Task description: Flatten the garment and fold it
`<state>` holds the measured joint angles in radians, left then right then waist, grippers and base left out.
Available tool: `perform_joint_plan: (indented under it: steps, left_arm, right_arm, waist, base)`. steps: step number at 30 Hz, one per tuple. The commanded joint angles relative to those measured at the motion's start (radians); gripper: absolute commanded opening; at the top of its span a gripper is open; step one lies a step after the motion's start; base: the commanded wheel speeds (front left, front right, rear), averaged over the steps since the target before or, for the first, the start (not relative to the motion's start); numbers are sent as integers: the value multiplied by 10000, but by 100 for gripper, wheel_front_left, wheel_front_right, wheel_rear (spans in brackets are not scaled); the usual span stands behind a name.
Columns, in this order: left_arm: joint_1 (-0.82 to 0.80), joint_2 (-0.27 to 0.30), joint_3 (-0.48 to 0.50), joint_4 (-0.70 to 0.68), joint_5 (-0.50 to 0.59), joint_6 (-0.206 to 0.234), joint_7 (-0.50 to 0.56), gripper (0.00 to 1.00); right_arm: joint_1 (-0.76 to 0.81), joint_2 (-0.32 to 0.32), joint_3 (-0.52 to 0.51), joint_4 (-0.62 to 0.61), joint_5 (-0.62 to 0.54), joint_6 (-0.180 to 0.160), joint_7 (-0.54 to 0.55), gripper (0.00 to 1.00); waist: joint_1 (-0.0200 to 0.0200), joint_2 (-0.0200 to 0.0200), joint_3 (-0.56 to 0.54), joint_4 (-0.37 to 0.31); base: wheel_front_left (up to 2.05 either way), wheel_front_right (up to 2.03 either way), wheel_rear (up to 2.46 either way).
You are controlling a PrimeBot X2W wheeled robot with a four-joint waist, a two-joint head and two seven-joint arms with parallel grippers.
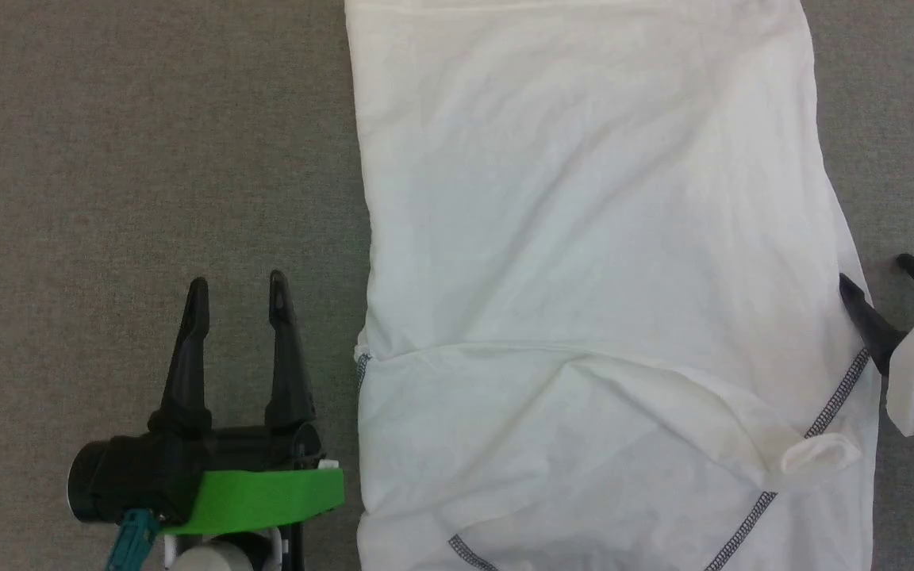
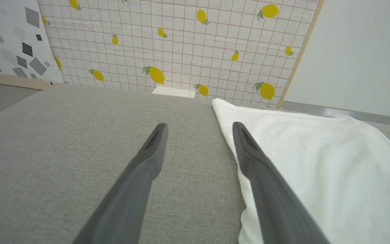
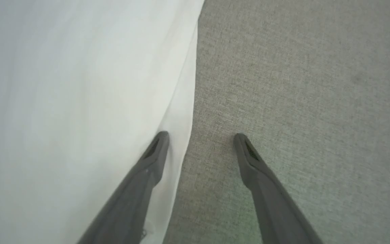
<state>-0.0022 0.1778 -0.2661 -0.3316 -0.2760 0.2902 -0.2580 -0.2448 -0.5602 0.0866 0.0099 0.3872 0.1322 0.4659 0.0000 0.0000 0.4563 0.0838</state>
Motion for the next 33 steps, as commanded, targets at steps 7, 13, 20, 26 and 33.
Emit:
perform_joint_plan:
  steps: [7,13,20,26,33]
  left_arm:
    - [-215,-189,130,95,136,-180,-38,100]
    - [-201,-275,249,137,174,-255,-38,100]
    - [-9,-348,413,174,206,-300,-38,100]
    - [176,-353,518,194,209,-348,-38,100]
    - [435,-280,623,229,150,-351,-38,100]
  right_arm:
    - [-4,-533,928,351,332,-15,348,0]
    - [-292,-822,1251,671,209,-15,83,0]
    - [-538,-639,510,1172,-444,-15,-770,0]
    - [-115,-284,-817,1394,-837,-15,-1204,0]
    - [1331,620,-2709,1642,-1194,-15,-1276,0]
  waist:
    - [0,0,146,157]
    - [0,0,87,227]
    - [0,0,-307,149]
    - [0,0,-735,-74]
    - [0,0,-1155,-378]
  base:
    - [0,0,0]
    - [0,0,0]
    - [0,0,0]
    - [0,0,0]
    - [0,0,0]
